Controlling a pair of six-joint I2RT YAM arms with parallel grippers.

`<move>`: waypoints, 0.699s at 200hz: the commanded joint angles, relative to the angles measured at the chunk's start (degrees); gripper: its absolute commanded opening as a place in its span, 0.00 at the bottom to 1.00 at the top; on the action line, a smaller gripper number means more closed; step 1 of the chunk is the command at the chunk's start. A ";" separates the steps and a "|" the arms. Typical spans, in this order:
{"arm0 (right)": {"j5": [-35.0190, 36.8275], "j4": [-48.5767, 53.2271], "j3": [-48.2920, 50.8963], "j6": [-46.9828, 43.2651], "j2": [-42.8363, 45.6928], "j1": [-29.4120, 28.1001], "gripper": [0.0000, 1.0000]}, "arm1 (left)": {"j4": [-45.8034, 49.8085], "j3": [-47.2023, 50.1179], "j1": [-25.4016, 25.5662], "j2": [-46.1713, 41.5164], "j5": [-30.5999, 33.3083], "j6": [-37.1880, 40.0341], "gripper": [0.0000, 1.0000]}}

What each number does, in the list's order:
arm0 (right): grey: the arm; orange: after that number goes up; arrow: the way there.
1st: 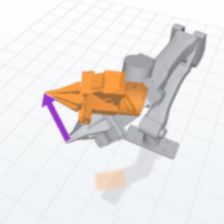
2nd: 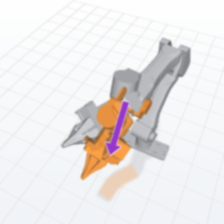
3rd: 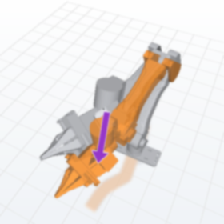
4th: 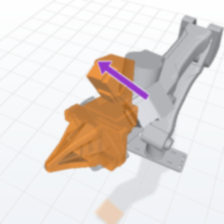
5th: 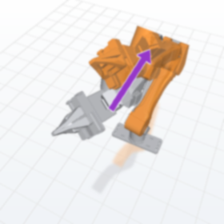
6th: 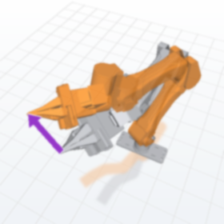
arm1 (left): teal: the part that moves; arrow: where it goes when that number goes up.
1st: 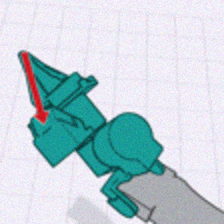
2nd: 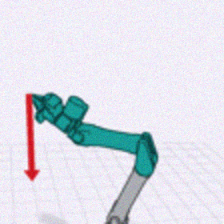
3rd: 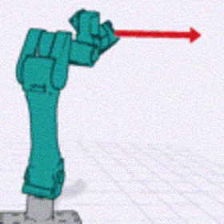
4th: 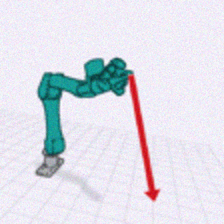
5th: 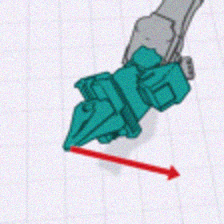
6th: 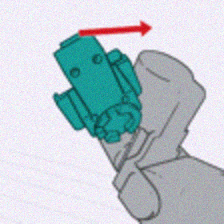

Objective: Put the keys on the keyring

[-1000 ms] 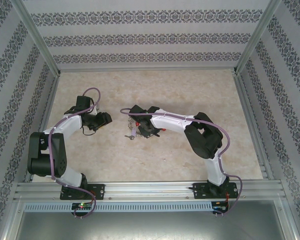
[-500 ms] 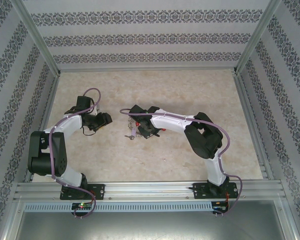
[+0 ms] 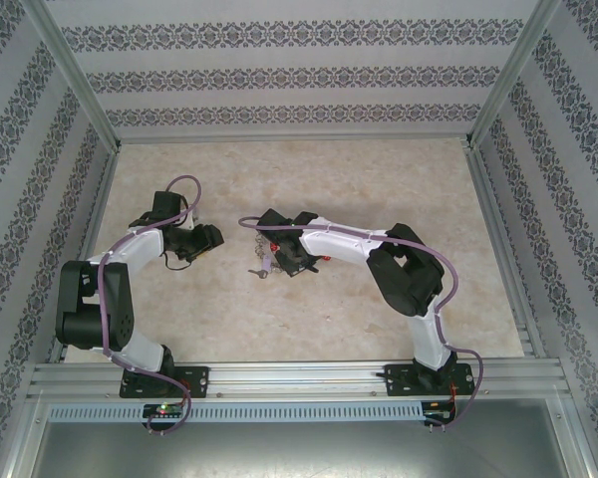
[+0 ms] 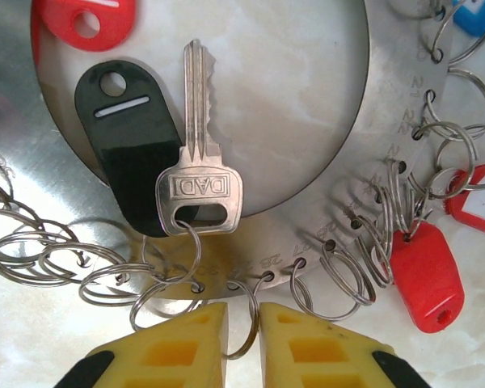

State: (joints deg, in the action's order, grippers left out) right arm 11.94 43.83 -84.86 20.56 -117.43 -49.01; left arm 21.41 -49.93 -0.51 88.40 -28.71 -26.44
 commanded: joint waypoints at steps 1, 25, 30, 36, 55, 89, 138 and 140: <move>-0.24 0.02 -0.61 -0.96 -1.47 -0.47 0.18 | -0.67 -0.35 -0.37 0.30 -0.93 0.41 0.53; -0.60 0.07 -0.64 -0.89 -1.83 -0.29 0.19 | -0.58 -0.30 -0.37 0.28 -0.87 0.40 0.53; -0.58 0.10 -0.60 -0.87 -1.91 -0.21 0.20 | -0.56 -0.33 -0.37 0.28 -0.87 0.39 0.53; -0.65 0.12 -0.62 -0.86 -1.93 -0.14 0.20 | -0.58 -0.30 -0.37 0.26 -0.83 0.38 0.53; -1.15 0.00 -0.57 -0.95 -1.82 0.06 0.21 | -0.56 -0.43 -0.41 0.34 -0.77 0.42 0.53; -3.01 -0.10 -0.99 -1.72 -1.84 0.15 0.21 | -0.58 -0.43 -0.37 0.54 -0.84 0.43 0.53; -5.18 0.44 -2.14 -1.41 -0.62 0.97 0.16 | -0.45 -0.61 -0.37 0.72 -0.87 0.53 0.53; -5.29 0.46 -2.17 -1.38 -0.55 1.06 0.16 | -0.41 -0.58 -0.37 0.72 -0.86 0.60 0.53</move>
State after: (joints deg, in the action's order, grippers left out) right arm 8.40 43.68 -85.49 19.46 -118.34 -48.86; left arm 21.41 -49.93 -0.51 88.42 -28.71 -26.41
